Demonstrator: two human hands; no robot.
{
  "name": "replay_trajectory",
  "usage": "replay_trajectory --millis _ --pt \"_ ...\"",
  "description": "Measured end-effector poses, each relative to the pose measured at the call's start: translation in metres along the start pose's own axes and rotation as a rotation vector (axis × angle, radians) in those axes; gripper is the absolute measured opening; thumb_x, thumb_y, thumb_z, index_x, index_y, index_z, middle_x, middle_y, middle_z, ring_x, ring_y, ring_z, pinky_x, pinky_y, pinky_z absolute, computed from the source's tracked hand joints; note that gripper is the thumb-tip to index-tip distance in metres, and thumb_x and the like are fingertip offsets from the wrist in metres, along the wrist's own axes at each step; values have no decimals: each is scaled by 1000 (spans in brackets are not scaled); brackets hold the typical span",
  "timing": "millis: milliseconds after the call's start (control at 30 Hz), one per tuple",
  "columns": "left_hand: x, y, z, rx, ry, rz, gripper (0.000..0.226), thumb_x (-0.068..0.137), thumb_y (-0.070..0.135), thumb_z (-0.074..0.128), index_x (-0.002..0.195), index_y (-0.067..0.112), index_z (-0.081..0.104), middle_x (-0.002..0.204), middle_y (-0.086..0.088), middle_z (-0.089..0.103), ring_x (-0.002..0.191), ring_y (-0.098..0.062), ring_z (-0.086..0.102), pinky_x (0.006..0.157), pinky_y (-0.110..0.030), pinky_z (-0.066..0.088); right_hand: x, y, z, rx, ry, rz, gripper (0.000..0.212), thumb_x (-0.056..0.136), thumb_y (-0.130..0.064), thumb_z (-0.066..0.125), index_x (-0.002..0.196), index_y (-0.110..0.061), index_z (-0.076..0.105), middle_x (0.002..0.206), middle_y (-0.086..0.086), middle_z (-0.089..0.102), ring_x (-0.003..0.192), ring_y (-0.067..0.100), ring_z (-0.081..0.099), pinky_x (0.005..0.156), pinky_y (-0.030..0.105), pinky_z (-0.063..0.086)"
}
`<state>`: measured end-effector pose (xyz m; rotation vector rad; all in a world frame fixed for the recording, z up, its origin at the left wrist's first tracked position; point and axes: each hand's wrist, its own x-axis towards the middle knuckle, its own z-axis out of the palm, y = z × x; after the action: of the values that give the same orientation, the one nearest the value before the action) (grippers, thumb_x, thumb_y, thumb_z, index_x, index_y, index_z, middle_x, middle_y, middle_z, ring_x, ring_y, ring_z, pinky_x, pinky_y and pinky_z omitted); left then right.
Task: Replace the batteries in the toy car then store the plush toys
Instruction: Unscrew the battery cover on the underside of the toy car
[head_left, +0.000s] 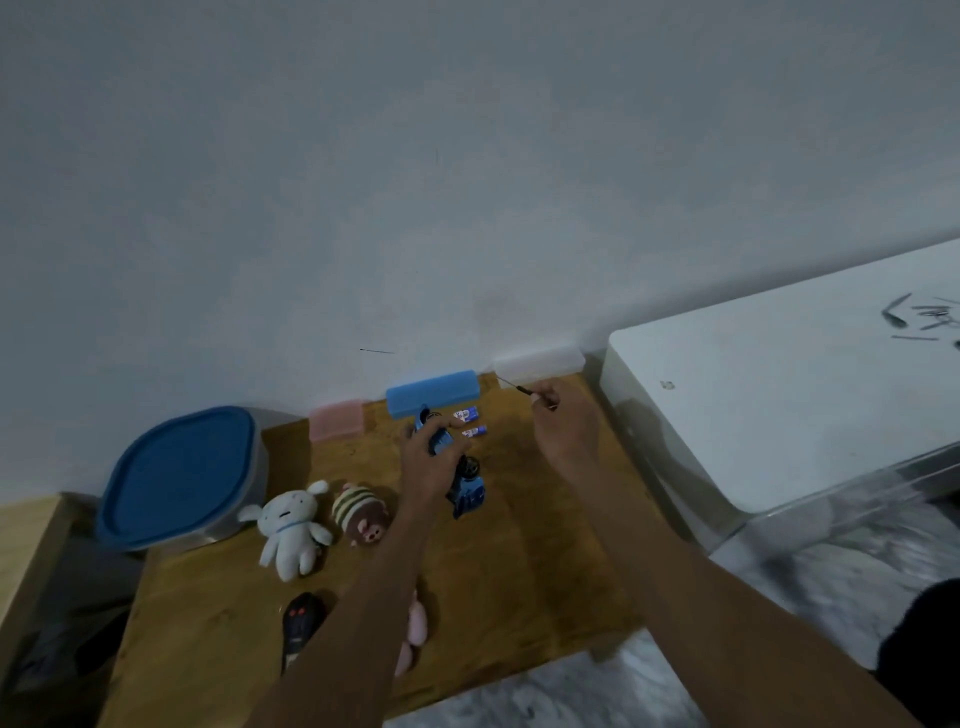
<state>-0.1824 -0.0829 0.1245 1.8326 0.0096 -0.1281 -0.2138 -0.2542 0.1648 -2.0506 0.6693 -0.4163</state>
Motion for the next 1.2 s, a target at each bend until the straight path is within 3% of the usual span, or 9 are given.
replay_trajectory --millis 100,233,367,533,733,867,1033,1100,1200 --pt "-2 -2 0 22 -18 22 28 76 13 84 99 19 69 124 -9 48 104 -24 60 76 -30 60 -3 0 1 1 2 2 18 100 -19 59 114 -16 70 110 1 70 96 12 61 82 21 47" --pt "0 -1 -3 -21 -39 -9 32 83 -1 66 98 27 73 123 -13 55 99 -32 63 65 -28 58 -5 -2 1 -13 -6 5 18 100 -21 57 113 -17 69 108 1 70 93 10 58 79 20 46" --pt "-4 3 -6 -14 -70 -60 36 93 1 52 106 25 75 122 -10 55 90 -22 59 64 -24 50 -6 -6 3 -18 -24 5 18 101 -20 56 113 -16 69 106 -1 69 91 9 56 66 13 40" --pt "-8 -2 -9 -3 -104 -77 45 92 1 43 95 29 78 108 -18 63 87 -33 57 68 -36 47 -7 -8 5 10 -36 30 16 99 -16 58 110 -15 71 96 -6 64 90 9 57 63 9 35" --pt "-13 0 -19 -6 -99 -64 28 89 4 56 100 26 67 116 0 58 97 -22 56 73 -35 50 -10 -11 8 117 -75 39 12 97 -14 60 104 -15 70 94 -6 64 83 3 56 64 8 39" --pt "-15 -1 -23 -14 -138 -80 32 84 2 63 109 24 65 120 -2 54 100 -23 56 70 -30 50 -11 -13 10 297 -46 119 5 94 -16 65 98 -16 67 94 -2 67 85 10 66 70 18 56" --pt "-16 -4 -23 122 -211 -11 42 88 1 62 122 27 62 125 -2 49 96 -18 56 72 -32 56 -13 -17 15 472 -77 232 6 93 -8 67 98 -9 66 92 9 70 78 16 73 73 32 63" --pt "-17 -6 -23 124 -223 -5 48 88 -1 63 123 31 61 128 0 47 96 -13 55 70 -25 54 -13 -18 16 501 -90 248 7 92 -6 67 95 -11 65 92 11 70 77 17 73 73 33 63" --pt "-16 -10 -25 108 -237 -19 50 87 -1 67 125 31 61 132 -3 48 106 -22 55 72 -22 56 -13 -19 16 497 -99 229 17 90 -3 67 90 -19 63 95 9 69 76 17 73 69 29 63"
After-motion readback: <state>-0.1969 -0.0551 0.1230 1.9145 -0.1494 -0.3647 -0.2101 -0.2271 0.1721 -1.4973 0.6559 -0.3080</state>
